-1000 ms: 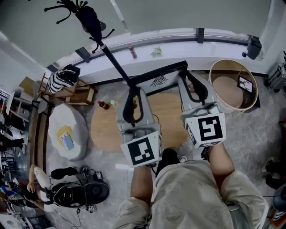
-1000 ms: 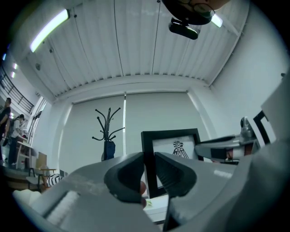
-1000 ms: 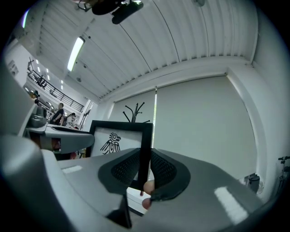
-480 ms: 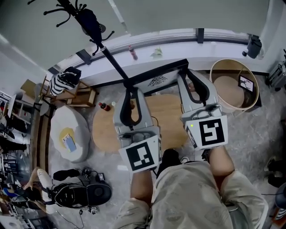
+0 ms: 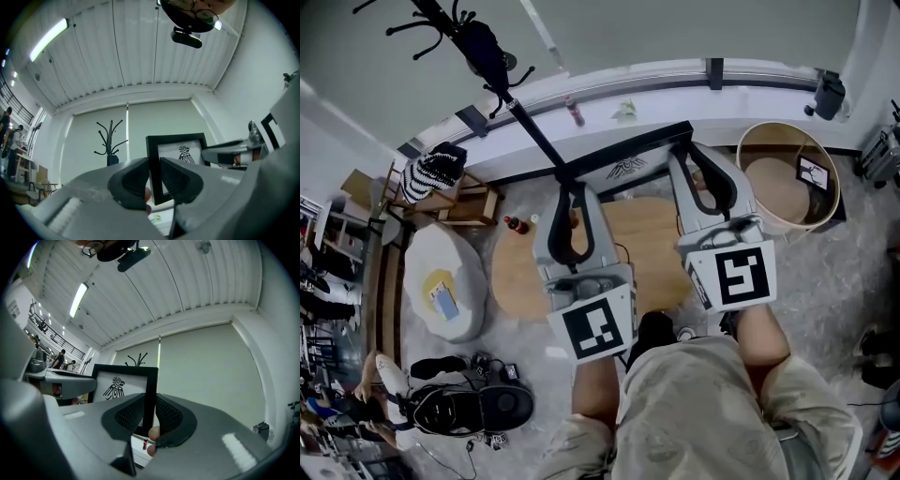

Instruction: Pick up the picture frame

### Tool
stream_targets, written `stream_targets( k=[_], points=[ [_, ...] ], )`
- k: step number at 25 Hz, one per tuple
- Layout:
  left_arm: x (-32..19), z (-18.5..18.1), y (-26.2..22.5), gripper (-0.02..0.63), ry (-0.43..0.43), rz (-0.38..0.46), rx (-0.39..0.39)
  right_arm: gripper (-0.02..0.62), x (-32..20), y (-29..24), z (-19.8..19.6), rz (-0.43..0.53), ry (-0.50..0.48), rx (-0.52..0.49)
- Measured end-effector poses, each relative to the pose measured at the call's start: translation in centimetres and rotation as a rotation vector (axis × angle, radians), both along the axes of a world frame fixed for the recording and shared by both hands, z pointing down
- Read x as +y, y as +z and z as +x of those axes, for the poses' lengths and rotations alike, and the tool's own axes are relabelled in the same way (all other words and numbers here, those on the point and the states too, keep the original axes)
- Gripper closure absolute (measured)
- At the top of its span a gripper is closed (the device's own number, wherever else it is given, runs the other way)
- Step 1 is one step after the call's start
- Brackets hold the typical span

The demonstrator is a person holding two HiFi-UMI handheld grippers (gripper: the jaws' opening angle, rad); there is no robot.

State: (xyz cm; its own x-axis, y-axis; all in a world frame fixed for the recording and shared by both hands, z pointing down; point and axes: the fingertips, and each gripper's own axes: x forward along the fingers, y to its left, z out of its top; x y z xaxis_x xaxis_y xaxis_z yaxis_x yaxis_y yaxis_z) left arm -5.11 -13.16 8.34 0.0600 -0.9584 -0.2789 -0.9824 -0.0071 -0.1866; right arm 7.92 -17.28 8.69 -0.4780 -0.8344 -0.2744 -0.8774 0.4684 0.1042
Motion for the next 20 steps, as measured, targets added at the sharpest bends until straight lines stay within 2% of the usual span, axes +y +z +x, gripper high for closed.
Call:
stream_targets(
  k=[20],
  points=[
    [-0.42, 0.51, 0.27, 0.522, 0.013, -0.014, 0.017, 0.523, -0.25, 0.34, 0.57, -0.007, 0.016, 0.006]
  ],
)
